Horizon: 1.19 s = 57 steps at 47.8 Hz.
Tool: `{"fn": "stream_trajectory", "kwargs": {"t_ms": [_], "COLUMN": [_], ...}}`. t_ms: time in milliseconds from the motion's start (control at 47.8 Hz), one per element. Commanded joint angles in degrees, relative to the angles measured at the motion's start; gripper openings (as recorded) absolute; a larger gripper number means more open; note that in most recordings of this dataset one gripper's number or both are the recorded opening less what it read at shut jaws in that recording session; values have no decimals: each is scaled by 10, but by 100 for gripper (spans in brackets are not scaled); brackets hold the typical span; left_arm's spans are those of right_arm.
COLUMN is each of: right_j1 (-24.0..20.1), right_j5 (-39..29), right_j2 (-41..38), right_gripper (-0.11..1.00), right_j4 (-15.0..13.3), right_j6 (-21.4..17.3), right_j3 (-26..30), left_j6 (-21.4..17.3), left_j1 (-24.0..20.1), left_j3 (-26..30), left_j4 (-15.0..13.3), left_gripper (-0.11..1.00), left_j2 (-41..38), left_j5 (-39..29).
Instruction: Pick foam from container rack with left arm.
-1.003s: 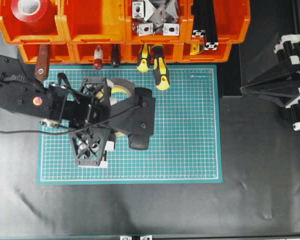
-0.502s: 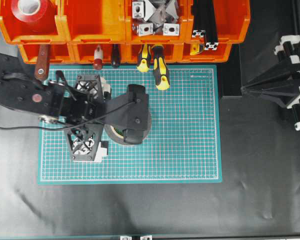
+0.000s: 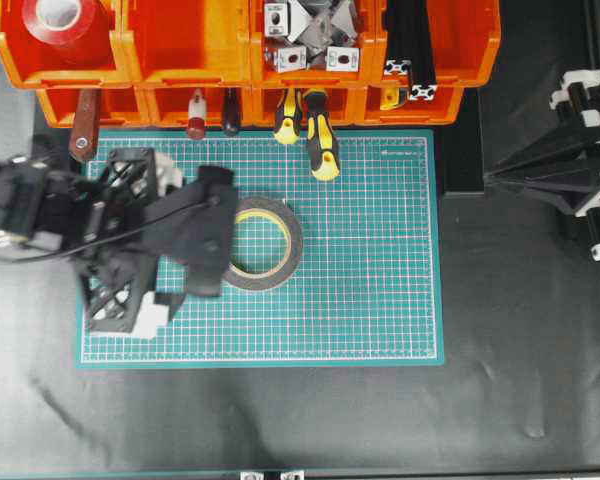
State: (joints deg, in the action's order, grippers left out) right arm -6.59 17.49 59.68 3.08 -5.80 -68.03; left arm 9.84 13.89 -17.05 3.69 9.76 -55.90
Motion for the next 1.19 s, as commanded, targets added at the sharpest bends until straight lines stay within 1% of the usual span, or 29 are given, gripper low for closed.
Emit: {"fn": "stream_trajectory", "kwargs": {"t_ms": [0,146,272,376,543,794,1171], "right_j1": [-1,-1,-2,-3,-3,-3,-3], "right_j5": [-5,-28,-48,-60,-64,-68,-62], "right_j2": [7,19,25,28,30,30,28], "right_gripper": [0,0,0,0,0,0,0], "right_j4": [0,0,1,0,0,0,0], "right_j6": [1,-1,-1,-1,-1,-1,-2], "right_j3": [24,29,33,33,33,33,33], "left_j6": [1,1,5,5,-1,-6,-8], "left_j1": [8,20,35,35,26,6,-2], "left_j3": [-4,-35,-83,-120,-176,-235,-305], "left_j4": [2,2,2,2,2,2,2], "left_gripper": [90,89,87,86,84,82,81], "left_j2": [51,111,162,203,276,352,396], "left_j5": [29,90,182,256,340,425,504]}}
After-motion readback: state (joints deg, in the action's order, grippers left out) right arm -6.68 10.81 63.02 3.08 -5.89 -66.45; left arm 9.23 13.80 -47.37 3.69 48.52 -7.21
